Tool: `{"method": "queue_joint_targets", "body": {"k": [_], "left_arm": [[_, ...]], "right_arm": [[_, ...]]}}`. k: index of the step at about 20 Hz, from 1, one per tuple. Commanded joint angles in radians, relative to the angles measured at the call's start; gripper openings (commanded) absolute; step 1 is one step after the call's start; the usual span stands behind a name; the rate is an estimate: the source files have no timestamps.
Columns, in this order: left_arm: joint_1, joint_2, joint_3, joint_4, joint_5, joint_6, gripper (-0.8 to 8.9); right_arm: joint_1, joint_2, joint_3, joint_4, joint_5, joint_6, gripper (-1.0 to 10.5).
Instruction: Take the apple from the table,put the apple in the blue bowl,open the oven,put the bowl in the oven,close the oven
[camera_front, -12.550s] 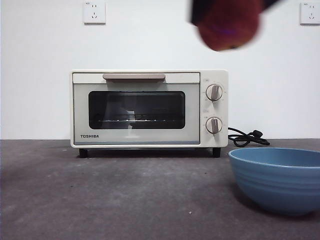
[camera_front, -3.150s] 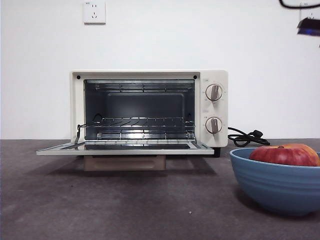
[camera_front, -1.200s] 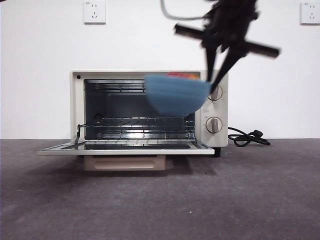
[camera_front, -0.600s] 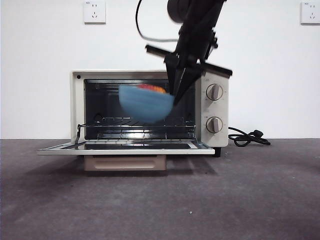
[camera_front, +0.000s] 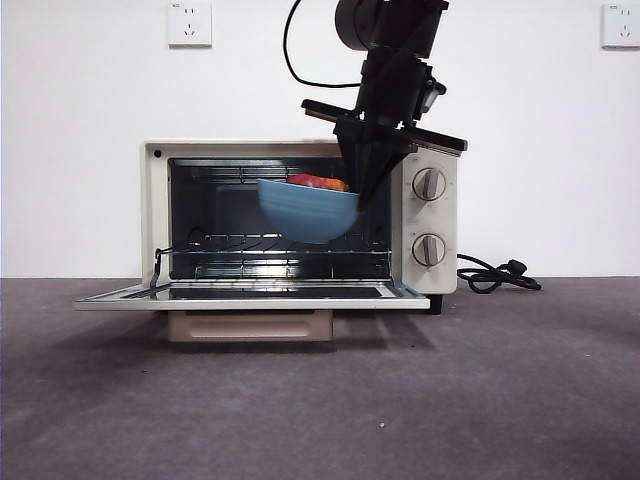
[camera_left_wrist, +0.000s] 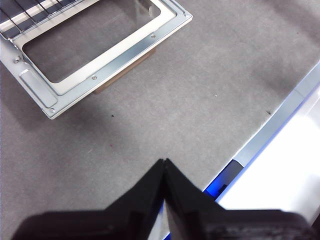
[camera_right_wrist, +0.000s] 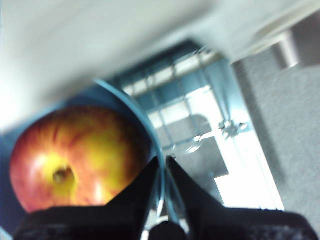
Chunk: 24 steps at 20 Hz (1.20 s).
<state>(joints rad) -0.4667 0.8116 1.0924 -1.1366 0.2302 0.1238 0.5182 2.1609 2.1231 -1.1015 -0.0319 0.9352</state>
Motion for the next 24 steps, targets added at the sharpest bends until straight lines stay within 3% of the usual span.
{"method": "queue_joint_targets", "body": {"k": [1,14,17,24], "left_arm": [[0.003,-0.008,-0.002,-0.002,0.005,0.014,-0.06],[0.003,-0.033,-0.002,-0.052,0.005,0.014,-0.06],[0.003,-0.041,-0.002,-0.064,0.005,0.014,-0.06],[0.003,-0.05,-0.002,-0.078,0.005,0.01,-0.06]], "right_arm": [[0.0,0.015,0.002,0.027,0.026,0.053,-0.1],[-0.016,0.016,0.002,0.019,0.066,0.084,0.1],[-0.016,0.016,0.002,0.055,0.066,0.097,2.0],[-0.014,0.013,0.002,0.022,0.066,0.092,1.9]]}}
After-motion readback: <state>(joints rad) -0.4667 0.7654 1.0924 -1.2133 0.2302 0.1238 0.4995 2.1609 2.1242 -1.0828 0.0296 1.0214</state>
